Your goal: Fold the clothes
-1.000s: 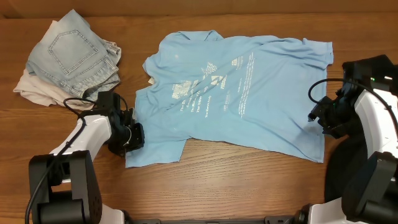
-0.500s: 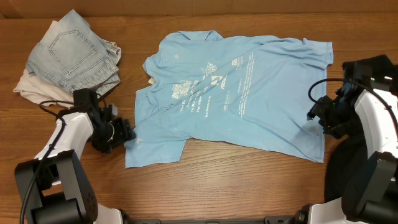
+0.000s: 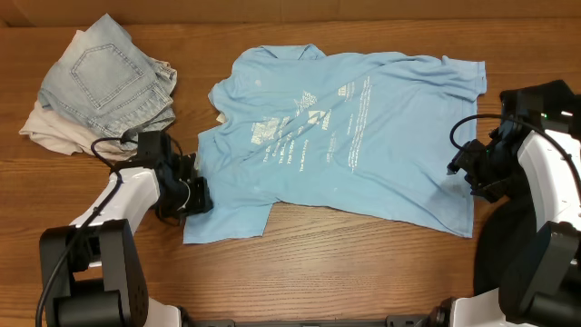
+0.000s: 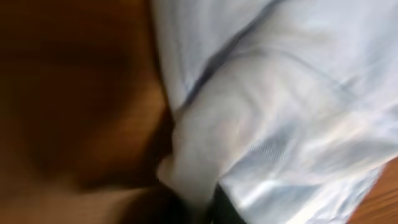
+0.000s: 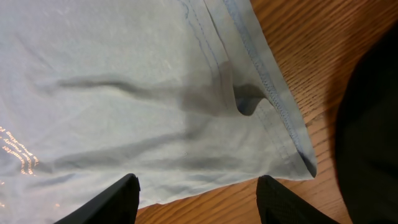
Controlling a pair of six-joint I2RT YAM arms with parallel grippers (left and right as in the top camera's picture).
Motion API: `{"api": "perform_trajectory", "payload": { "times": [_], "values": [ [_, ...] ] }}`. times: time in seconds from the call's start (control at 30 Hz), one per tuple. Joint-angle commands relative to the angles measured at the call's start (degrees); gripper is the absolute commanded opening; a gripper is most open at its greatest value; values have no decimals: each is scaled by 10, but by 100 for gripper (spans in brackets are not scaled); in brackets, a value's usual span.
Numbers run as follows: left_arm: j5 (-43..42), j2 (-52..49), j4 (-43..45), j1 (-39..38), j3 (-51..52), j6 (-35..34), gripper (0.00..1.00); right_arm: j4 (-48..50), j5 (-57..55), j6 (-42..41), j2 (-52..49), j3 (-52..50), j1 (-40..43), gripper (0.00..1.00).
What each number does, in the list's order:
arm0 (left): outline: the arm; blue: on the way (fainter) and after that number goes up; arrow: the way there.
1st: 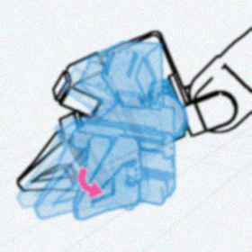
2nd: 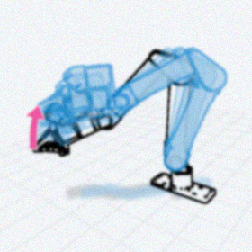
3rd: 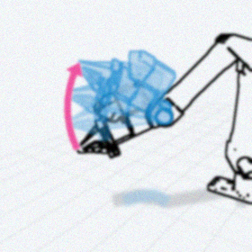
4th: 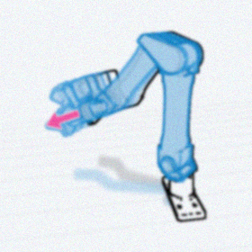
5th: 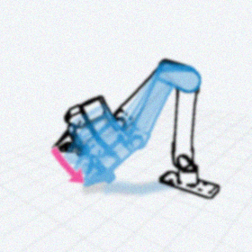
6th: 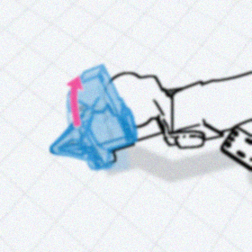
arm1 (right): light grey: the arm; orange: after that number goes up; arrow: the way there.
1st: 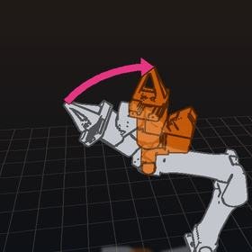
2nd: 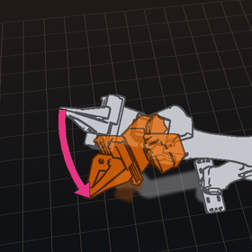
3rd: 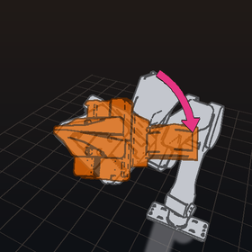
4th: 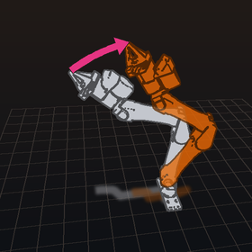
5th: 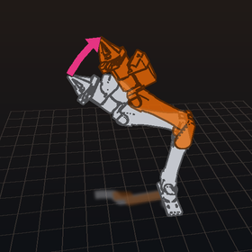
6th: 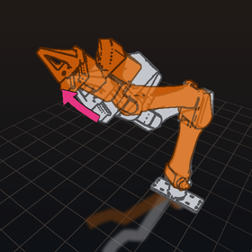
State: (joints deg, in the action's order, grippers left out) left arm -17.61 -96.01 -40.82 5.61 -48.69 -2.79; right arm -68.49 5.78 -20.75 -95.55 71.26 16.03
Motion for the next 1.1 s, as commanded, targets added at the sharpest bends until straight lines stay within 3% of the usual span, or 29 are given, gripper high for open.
{"api": "perform_trajectory", "payload": {
  "times": [0.0,0.17,0.3,0.37,0.43,0.47,0.6,0.77,0.97,1.07],
  "values": [
    [73,-3,-57,16,-2,-37,4,0,4,2,8,10,-2,64],
    [211,-3,-207,89,-90,-106,4,-29,9,2,8,6,-3,68],
    [206,-3,-268,145,-163,-110,4,-33,26,1,8,-23,-7,69],
    [191,-3,-271,159,-179,-110,4,-14,30,0,8,-46,-14,67],
    [177,-3,-265,161,-183,-109,4,10,48,0,8,-71,-24,53],
    [175,-3,-264,160,-182,-109,4,25,62,0,8,-83,-29,50],
    [176,-3,-265,148,-182,-104,4,136,82,0,8,-145,-66,59],
    [178,-3,-266,145,-182,-100,4,240,71,-3,8,-183,-86,59],
    [182,-3,-266,146,-182,-91,4,248,65,-3,8,-184,-86,33],
    [182,-3,-262,146,-182,-91,4,252,65,-3,8,-186,-86,33]
  ]
}}
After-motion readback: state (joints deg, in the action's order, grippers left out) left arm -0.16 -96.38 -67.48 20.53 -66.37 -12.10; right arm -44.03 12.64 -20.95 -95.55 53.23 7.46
